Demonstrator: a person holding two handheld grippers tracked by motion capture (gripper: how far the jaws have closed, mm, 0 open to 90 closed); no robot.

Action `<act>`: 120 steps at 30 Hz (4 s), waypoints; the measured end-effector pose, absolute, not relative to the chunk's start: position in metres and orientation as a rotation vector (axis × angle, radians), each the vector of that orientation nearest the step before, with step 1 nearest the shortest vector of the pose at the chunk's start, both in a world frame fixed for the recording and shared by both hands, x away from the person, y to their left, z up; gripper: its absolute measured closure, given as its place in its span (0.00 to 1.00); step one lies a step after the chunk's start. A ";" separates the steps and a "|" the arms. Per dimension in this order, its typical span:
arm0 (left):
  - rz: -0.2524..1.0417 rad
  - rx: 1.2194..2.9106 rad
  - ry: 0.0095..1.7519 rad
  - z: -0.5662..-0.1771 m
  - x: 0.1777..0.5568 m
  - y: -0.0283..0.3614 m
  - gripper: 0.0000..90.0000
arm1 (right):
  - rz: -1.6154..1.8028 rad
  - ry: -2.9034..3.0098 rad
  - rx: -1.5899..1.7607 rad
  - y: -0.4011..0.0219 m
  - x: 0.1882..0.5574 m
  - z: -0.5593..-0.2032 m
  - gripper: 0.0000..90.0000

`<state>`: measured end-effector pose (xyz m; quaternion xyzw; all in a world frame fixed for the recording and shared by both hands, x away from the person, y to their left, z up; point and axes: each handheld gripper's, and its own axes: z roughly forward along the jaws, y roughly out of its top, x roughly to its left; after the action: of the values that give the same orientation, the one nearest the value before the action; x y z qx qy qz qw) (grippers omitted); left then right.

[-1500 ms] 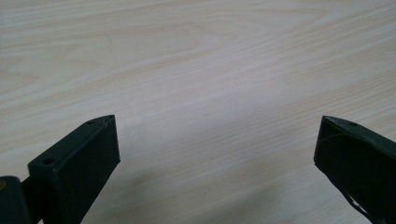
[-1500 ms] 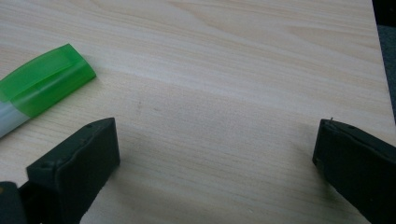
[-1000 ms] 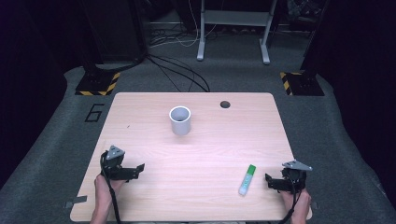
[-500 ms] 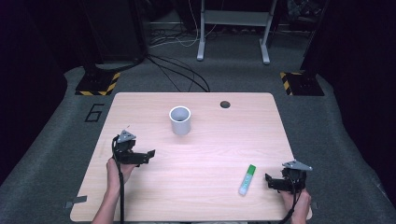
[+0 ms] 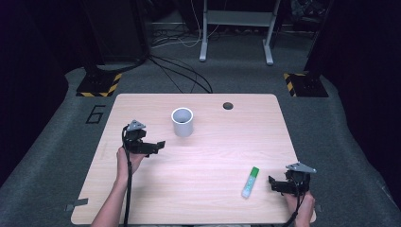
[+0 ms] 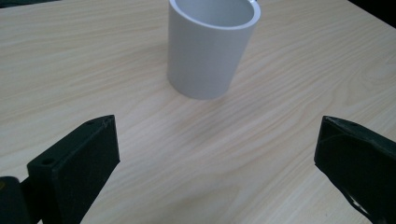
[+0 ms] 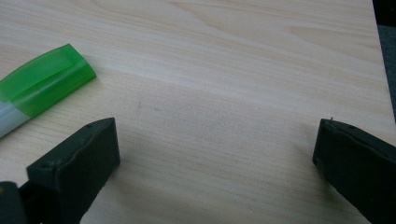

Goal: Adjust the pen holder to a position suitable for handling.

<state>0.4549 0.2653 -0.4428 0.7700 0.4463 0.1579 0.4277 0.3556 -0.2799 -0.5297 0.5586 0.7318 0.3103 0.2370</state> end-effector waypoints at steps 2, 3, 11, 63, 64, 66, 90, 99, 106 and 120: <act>0.396 1.929 1.107 -0.442 0.459 0.261 0.00 | 0.851 2.007 1.531 -0.280 0.356 -0.530 0.00; 0.386 1.924 1.100 -0.441 0.464 0.258 0.00 | 0.850 2.007 1.531 -0.280 0.356 -0.530 0.00; 0.392 1.928 1.066 -0.437 0.488 0.239 0.00 | 0.850 2.006 1.530 -0.280 0.356 -0.530 0.00; 0.527 1.918 1.122 -0.478 0.572 0.166 0.06 | 0.850 2.003 1.526 -0.280 0.355 -0.530 0.01; 0.531 1.916 1.119 -0.478 0.572 0.166 0.06 | 0.847 2.003 1.532 -0.280 0.354 -0.529 0.01; 0.530 1.922 1.117 -0.478 0.572 0.165 0.07 | 0.848 2.000 1.538 -0.279 0.354 -0.529 0.01; 0.496 1.961 1.047 -0.478 0.531 0.141 0.07 | 0.850 2.008 1.525 -0.280 0.355 -0.529 0.01; 0.483 1.966 1.022 -0.478 0.520 0.128 0.07 | 0.850 2.008 1.525 -0.280 0.355 -0.529 0.01; 0.472 1.976 1.008 -0.478 0.513 0.116 0.07 | 0.852 2.007 1.527 -0.280 0.355 -0.529 0.02; 0.446 1.994 0.976 -0.477 0.502 0.092 0.06 | 0.853 2.008 1.526 -0.280 0.355 -0.529 0.02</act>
<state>0.5023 0.0918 -0.4772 0.7972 0.3901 0.1784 0.4247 0.3547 -0.2799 -0.5294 0.5568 0.7326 0.3113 0.2375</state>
